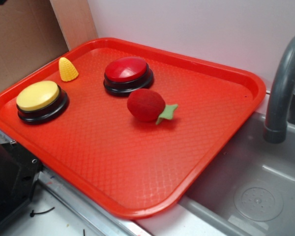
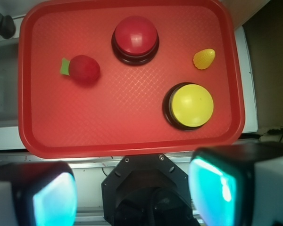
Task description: Push the yellow button.
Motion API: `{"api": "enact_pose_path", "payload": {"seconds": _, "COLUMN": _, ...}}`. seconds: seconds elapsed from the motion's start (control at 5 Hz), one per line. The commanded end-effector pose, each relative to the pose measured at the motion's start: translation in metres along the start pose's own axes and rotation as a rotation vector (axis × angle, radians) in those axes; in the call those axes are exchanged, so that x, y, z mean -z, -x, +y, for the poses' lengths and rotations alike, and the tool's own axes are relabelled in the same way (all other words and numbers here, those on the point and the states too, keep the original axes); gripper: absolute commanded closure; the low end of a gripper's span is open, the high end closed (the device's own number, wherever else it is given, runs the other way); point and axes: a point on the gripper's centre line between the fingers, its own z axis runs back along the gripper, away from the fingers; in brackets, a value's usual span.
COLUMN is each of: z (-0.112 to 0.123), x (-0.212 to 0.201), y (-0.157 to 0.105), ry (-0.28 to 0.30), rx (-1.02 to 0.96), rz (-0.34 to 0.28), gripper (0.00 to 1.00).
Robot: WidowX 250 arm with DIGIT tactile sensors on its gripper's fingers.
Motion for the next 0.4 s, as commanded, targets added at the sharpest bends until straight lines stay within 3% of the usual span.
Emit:
{"api": "enact_pose_path", "payload": {"seconds": 0.0, "z": 0.0, "x": 0.0, "y": 0.0, "ry": 0.0, "rx": 0.0, "rz": 0.0, "gripper": 0.0}}
{"api": "enact_pose_path", "payload": {"seconds": 0.2, "z": 0.051, "x": 0.05, "y": -0.017, "ry": -0.026, "rx": -0.181, "rz": 0.084, "gripper": 0.0}}
